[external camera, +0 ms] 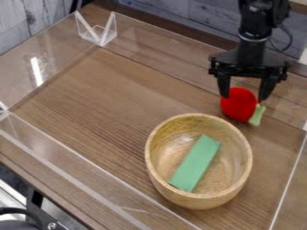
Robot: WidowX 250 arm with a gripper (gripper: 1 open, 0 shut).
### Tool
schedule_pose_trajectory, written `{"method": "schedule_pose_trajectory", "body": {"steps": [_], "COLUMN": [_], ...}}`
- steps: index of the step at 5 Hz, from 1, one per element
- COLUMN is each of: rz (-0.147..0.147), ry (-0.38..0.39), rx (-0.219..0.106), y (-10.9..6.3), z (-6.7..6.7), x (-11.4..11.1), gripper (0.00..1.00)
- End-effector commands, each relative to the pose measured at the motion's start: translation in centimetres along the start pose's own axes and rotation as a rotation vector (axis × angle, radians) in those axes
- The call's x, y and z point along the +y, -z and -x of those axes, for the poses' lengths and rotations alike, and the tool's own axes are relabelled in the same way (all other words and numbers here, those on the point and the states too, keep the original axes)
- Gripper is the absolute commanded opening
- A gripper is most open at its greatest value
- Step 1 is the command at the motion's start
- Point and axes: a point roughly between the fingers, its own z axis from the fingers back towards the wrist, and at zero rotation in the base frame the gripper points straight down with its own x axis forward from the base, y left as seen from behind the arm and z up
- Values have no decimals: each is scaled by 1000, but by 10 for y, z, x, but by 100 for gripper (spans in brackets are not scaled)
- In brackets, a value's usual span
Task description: Move the red object to the right side of the table
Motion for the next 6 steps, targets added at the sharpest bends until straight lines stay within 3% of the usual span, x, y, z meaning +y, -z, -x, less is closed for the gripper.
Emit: {"method": "schedule_pose_trajectory", "body": {"steps": [1, 2, 4, 6], "rz": [38, 32, 7, -9], "ry": [-66, -120, -218, -216], "rx": [-78, -78, -78, -55], "y": [-31, -35, -36, -19], "z": [-22, -26, -19, -11], "x": [1, 5, -10, -19], "gripper": [100, 100, 100, 100]}}
